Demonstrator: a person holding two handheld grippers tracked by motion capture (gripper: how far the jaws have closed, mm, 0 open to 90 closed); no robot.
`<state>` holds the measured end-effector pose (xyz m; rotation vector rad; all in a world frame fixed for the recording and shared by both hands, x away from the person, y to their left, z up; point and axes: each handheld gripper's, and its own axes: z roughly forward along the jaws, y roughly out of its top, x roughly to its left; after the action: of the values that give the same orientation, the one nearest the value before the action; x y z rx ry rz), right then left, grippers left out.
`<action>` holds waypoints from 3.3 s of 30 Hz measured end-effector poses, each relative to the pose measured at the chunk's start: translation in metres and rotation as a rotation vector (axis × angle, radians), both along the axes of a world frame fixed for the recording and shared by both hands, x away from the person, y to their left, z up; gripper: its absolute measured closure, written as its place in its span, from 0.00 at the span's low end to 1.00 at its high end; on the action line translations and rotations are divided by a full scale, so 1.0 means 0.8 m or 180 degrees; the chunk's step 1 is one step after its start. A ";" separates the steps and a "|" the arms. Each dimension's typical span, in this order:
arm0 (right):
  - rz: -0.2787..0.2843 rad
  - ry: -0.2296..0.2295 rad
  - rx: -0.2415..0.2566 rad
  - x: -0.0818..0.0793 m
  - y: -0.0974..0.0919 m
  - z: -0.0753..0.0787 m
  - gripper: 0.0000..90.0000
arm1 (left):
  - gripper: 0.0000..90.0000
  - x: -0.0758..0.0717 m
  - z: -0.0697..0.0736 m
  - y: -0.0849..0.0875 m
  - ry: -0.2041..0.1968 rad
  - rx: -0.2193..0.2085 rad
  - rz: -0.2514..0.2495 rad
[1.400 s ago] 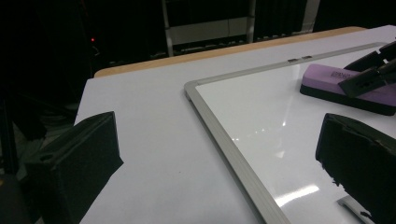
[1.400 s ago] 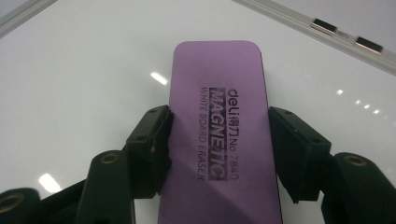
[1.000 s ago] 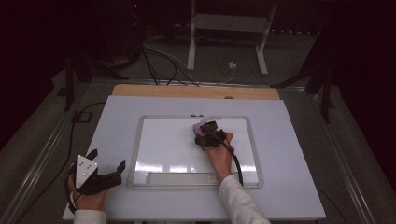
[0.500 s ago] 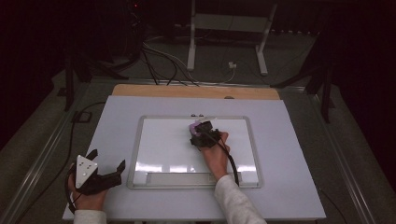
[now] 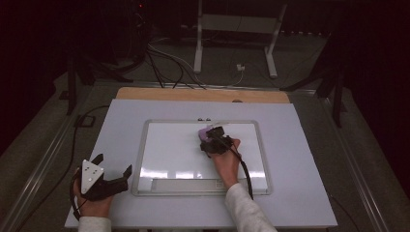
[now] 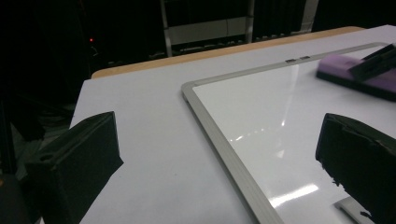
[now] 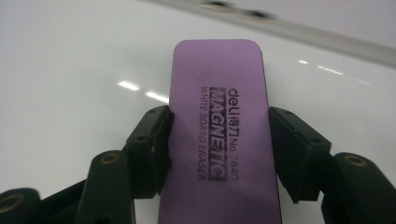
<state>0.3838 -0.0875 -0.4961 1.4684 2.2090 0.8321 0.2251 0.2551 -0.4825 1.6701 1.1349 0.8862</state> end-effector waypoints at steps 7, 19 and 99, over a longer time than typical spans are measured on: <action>0.0330 -0.0016 0.0020 -0.013 0.027 -0.001 0.46 | 0.01 0.001 0.000 -0.001 -0.0003 0.0003 -0.0016; -0.0425 0.0055 -0.0047 0.016 -0.079 0.003 0.46 | 0.01 0.001 0.000 -0.001 -0.0001 0.0016 -0.0010; -0.0082 -0.0111 -0.0138 -0.007 -0.130 0.006 0.70 | 0.01 0.002 -0.002 -0.002 0.0017 0.0017 -0.0012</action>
<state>0.3783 -0.1911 -0.4915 1.4482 2.1646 0.7904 0.2268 0.2537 -0.4837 1.6794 1.1334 0.8837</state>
